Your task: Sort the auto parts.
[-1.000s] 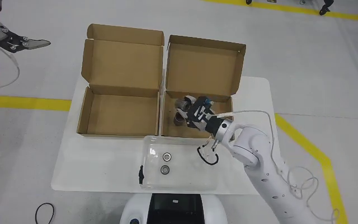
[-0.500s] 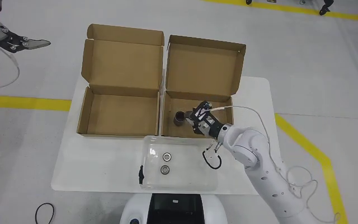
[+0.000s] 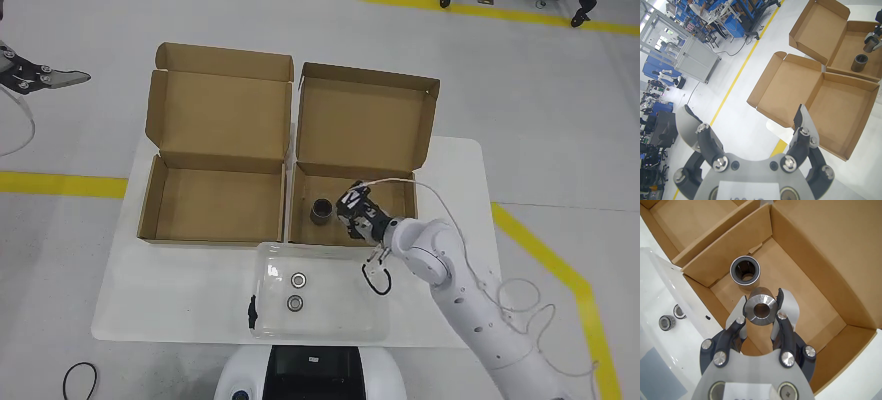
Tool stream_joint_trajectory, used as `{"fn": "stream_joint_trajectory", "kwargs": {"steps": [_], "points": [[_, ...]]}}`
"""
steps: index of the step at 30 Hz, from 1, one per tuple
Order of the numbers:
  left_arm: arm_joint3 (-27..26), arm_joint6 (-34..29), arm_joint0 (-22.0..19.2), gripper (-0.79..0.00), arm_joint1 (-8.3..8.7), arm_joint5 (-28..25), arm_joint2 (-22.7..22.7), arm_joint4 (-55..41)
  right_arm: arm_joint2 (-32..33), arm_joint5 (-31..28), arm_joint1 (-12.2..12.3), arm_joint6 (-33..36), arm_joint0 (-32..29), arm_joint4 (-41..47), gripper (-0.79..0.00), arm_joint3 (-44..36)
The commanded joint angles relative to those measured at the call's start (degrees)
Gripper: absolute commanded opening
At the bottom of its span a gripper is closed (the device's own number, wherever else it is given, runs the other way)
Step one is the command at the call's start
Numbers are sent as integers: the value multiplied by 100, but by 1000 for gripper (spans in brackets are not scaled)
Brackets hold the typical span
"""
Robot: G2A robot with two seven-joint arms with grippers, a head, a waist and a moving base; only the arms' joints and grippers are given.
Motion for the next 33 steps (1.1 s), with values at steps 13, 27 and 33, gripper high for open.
{"fn": "stream_joint_trajectory", "kwargs": {"steps": [13, 27, 33], "points": [[0, 0, 0, 0, 0, 0, 0, 0, -781, 185, -287, 509, 956, 169, -785, 1119], [0, 0, 0, 0, 0, 0, 0, 0, -1037, 363, -414, 769, 1190, 22, -142, 1470], [0, 0, 0, 0, 0, 0, 0, 0, -1043, 354, -421, 811, 1190, -95, 0, 1379]]}}
